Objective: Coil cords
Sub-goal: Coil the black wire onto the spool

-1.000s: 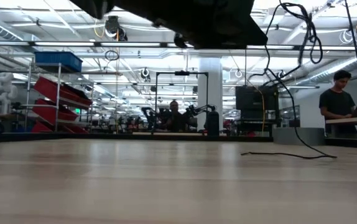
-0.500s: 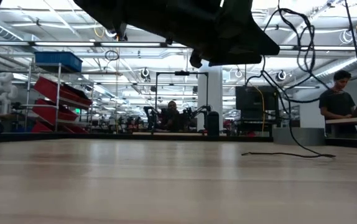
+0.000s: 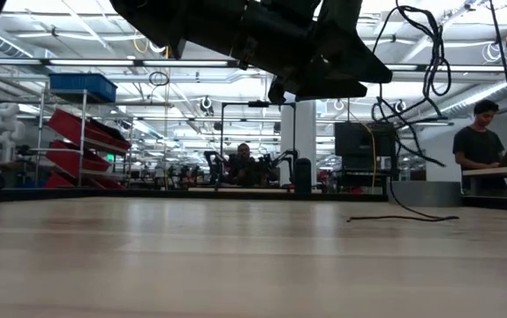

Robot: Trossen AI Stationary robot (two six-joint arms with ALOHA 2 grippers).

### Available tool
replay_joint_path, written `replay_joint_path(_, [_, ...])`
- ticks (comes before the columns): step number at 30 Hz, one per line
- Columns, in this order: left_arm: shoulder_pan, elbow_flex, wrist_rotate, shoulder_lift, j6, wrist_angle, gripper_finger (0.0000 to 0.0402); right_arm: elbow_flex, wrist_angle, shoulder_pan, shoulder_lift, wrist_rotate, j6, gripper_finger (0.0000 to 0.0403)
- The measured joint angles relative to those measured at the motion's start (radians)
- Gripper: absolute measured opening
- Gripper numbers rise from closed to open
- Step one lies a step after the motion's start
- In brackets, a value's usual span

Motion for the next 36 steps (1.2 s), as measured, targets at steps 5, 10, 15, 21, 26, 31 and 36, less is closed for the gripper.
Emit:
replay_joint_path(5, [-0.007,0.0,-0.004,0.008,-0.032,-0.007,0.0205,0.0,0.0,0.0,0.0,0.0,0.0,0.0])
replay_joint_path(10, [-0.008,0.0,-0.012,0.01,-0.027,-0.004,0.018,0.0,-0.001,0.0,0.0,0.0,0.0,0.0])
replay_joint_path(15, [-0.004,0.0,-0.005,0.01,-0.033,-0.007,0.0113,0.0,-0.001,0.0,0.0,0.0,-0.001,0.0])
replay_joint_path(21, [-0.003,0.0,-0.003,0.01,-0.033,-0.003,0.0066,0.0,-0.001,0.0,0.0,0.0,-0.001,0.0])
replay_joint_path(26, [-0.003,0.0,0.023,0.01,-0.036,0.006,0.0089,0.0,-0.001,0.0,0.0,0.001,-0.001,0.0])
replay_joint_path(31, [-0.004,0.0,0.023,0.01,-0.085,0.005,0.016,0.0,-0.001,0.0,0.0,0.001,-0.002,0.0])
replay_joint_path(36, [-0.004,0.0,0.014,0.011,-0.08,0.041,0.0199,0.0,-0.001,0.0,0.0,0.001,-0.004,0.0])
